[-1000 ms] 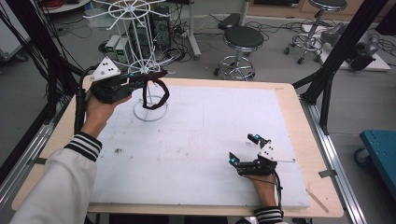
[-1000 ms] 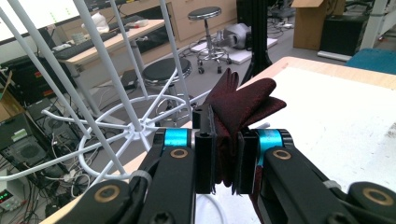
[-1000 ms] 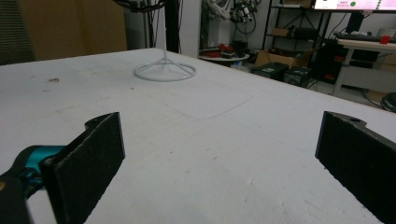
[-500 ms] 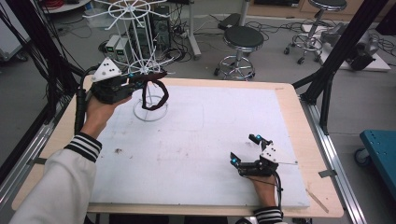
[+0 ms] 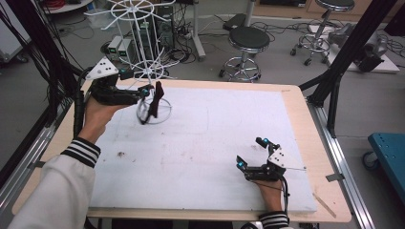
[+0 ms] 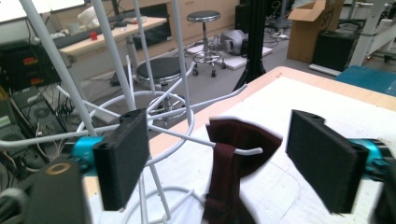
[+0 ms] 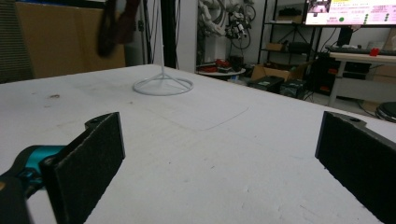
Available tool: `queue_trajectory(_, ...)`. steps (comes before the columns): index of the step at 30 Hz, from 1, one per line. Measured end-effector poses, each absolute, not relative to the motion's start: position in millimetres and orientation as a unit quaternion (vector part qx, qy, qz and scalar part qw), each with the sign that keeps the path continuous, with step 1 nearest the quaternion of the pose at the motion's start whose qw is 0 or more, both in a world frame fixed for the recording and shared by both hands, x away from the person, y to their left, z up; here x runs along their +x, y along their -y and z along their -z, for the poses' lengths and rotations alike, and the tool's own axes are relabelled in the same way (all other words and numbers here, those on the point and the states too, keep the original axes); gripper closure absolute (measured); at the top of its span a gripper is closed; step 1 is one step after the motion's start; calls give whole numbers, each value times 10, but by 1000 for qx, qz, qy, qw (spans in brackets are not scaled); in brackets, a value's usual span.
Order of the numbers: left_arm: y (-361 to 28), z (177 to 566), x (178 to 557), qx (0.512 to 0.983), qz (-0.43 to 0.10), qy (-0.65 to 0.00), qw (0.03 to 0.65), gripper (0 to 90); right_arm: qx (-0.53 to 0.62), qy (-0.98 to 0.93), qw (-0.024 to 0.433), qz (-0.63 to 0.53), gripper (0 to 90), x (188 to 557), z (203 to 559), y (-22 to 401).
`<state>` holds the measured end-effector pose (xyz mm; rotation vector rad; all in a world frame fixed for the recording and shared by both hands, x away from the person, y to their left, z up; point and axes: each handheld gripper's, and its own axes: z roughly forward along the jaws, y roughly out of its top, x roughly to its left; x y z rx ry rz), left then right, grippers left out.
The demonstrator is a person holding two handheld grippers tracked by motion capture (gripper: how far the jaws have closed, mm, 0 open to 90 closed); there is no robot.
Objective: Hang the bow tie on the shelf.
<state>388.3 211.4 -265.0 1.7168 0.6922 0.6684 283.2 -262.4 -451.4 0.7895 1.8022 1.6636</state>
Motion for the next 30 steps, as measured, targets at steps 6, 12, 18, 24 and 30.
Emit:
queue_trajectory(6, -2153, 2623, 3830, 719, -278, -279, 573, 89, 292, -669, 282, -623, 6, 2821, 4518, 2626)
queue_trajectory(12, -2275, 2635, 3668, 701, -286, -259, 599, 68, 291, -668, 285, -623, 6, 2822, 4519, 2628)
queue_trajectory(18, -2467, 2750, 3441, 687, -303, -243, 614, 64, 292, -663, 289, -625, 6, 2817, 4521, 2635)
queue_trajectory(24, -2627, 3037, 3156, 684, -323, -235, 610, 64, 296, -658, 286, -630, 7, 2814, 4524, 2646)
queue_trajectory(30, -2752, 3452, 2904, 662, -324, -251, 627, 64, 300, -652, 287, -634, 6, 2802, 4530, 2661)
